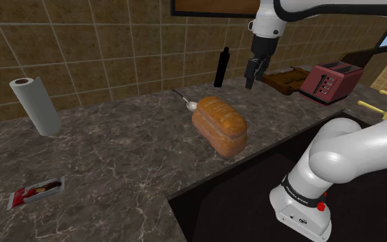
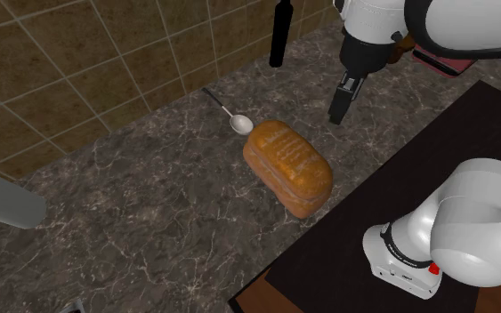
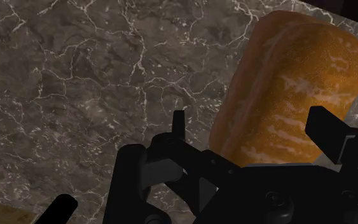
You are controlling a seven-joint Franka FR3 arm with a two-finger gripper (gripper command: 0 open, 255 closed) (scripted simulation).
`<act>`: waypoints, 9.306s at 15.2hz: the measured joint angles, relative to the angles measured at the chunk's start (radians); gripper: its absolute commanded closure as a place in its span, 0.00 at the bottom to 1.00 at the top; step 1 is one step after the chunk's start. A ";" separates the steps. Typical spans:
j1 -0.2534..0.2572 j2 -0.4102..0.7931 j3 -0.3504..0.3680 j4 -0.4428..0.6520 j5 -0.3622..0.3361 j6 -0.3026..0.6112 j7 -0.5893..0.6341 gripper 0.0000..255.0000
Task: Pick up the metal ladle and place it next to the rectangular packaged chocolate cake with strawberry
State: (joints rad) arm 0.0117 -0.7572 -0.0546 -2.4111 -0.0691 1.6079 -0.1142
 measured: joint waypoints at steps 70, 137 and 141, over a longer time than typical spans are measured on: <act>-0.019 1.080 -0.014 0.714 0.215 0.403 0.243 1.00; 0.520 1.306 0.234 0.884 0.058 0.532 1.064 1.00; 0.520 1.306 0.233 0.884 0.058 0.533 1.064 0.00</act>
State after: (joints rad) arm 0.5317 0.5492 0.1789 -1.5272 -0.0109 2.1414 0.9499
